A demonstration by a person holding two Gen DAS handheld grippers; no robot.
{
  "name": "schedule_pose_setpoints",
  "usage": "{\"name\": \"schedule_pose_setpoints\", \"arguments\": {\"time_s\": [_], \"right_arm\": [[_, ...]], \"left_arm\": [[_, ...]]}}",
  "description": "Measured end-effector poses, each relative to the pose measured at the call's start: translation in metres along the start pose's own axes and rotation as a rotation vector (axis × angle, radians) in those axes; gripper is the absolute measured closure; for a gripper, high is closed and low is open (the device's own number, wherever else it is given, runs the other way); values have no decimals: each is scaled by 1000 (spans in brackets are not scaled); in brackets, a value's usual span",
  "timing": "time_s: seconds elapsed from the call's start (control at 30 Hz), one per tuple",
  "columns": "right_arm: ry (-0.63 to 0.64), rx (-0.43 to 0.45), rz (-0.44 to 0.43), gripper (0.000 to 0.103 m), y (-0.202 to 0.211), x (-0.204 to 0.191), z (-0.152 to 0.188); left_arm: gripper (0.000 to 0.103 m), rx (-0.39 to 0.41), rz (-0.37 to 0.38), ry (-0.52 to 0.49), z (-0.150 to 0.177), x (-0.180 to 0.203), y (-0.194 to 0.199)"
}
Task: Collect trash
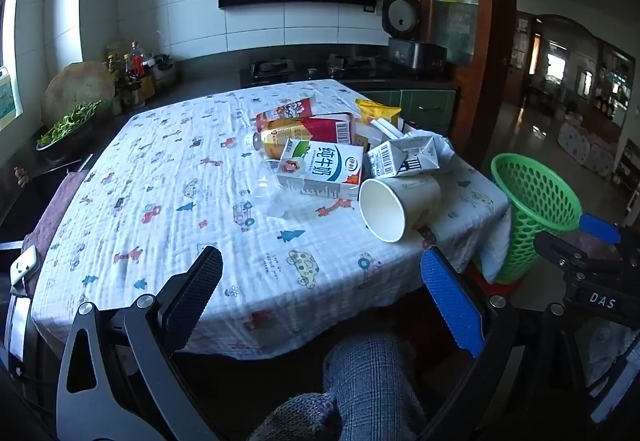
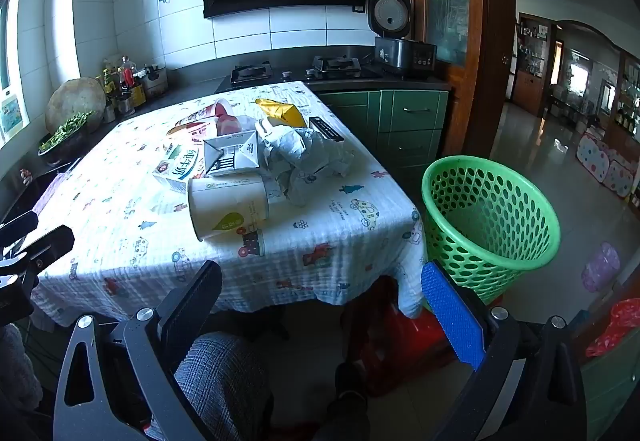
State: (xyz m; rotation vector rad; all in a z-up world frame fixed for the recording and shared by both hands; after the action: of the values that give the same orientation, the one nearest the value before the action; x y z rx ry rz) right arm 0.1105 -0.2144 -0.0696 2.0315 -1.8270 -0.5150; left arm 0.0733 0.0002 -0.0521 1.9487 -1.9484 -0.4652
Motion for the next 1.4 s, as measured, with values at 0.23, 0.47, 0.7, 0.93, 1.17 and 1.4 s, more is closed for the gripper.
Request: {"name": "schedule_pose_setpoints", "arguments": {"time_s": [0.23, 0.47, 0.7, 0.93, 1.17, 1.4], "right_arm": [[0, 1, 0, 6, 0, 1, 0], [-1, 0, 0, 6, -1, 0, 1], [1, 2, -2, 6, 1, 0, -1], [-2, 0, -4, 6, -1, -2, -1], [-3, -2, -4, 6, -2, -2, 0], [-2, -2, -5, 6, -1, -2, 0]], "left_arm": [[5, 5, -5, -2, -1, -2, 2], [5, 8, -9, 1, -1, -3, 3], [5, 6, -10, 0, -2, -7, 0], [5, 5, 1, -18, -3, -2, -3], [5, 2, 3, -23, -2, 0, -3], [5, -5, 4, -27, 0, 1, -5]]}}
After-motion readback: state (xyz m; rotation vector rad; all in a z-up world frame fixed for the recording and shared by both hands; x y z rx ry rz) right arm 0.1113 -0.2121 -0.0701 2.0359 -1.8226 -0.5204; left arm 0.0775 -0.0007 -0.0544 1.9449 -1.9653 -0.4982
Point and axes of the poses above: each gripper's, at about its wrist camera, not at the fingertips, and y roughly against the way its jaws point, x to its right, z to its underside, the point moved 9 cm from there along -y, roughly the way its jaws point, and after that the axes turned 8 degrees about x, right-handed, at the moved point
